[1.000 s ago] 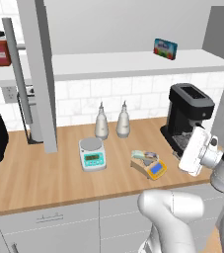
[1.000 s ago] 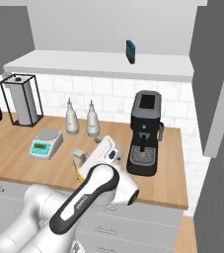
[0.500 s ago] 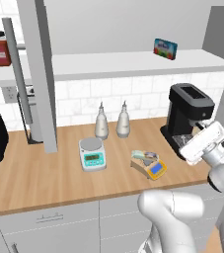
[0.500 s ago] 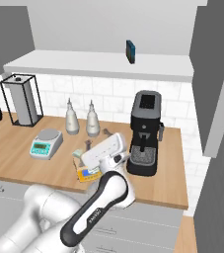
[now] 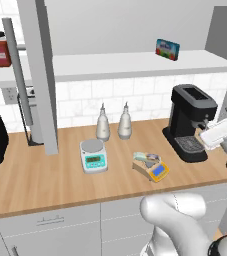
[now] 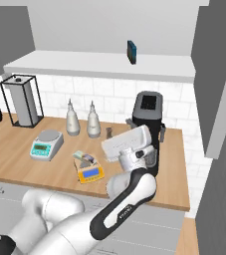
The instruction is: Pick the bar and place it on the digital scale for weighing, and close the cabinet.
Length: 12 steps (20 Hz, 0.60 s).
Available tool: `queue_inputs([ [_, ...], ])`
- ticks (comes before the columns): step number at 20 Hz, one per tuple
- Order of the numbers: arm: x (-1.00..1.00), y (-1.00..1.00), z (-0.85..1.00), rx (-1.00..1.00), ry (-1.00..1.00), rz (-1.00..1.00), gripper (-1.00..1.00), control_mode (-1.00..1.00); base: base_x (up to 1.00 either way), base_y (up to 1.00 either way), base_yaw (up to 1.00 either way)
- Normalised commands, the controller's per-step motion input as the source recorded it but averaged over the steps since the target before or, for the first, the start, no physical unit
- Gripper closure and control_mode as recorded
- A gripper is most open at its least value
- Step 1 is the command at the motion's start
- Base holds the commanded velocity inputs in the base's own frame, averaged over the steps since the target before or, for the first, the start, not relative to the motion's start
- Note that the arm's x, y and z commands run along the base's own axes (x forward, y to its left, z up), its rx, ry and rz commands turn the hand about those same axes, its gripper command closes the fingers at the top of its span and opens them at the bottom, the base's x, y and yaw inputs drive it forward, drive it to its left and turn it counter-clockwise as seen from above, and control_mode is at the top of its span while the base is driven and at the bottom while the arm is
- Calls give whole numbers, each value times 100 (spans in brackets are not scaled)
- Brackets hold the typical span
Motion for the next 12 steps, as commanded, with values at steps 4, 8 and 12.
queue_inputs([
  [4,-21,-72,1,-5,-52,-14,-100,-100,0,0,0],
  [8,0,-77,11,0,-37,-20,-100,-100,0,0,0],
  [12,4,-56,4,0,5,-26,-100,-100,0,0,0],
])
